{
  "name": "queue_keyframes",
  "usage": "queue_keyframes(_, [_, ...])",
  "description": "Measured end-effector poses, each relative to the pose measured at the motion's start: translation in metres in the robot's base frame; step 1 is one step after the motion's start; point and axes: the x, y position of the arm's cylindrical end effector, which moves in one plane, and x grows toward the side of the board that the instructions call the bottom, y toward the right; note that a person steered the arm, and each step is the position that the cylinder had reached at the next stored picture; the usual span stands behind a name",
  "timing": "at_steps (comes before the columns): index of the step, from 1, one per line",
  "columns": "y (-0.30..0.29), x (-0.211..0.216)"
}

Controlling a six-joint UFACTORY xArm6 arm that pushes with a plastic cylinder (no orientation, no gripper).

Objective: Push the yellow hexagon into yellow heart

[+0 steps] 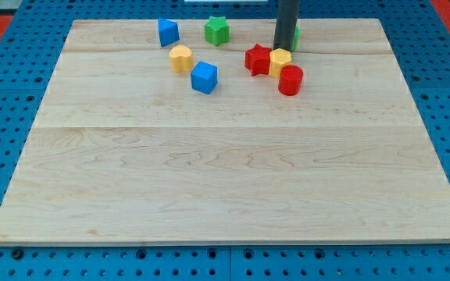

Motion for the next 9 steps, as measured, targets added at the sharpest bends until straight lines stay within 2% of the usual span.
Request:
queue_keyframes(2, [0.05, -0.009])
queue_keyframes(3, [0.008, -0.037])
queue_keyframes(5, [0.004, -0.037])
queue_keyframes(7, [0.013, 0.073])
queue_keyframes(9, [-0.079, 0.068])
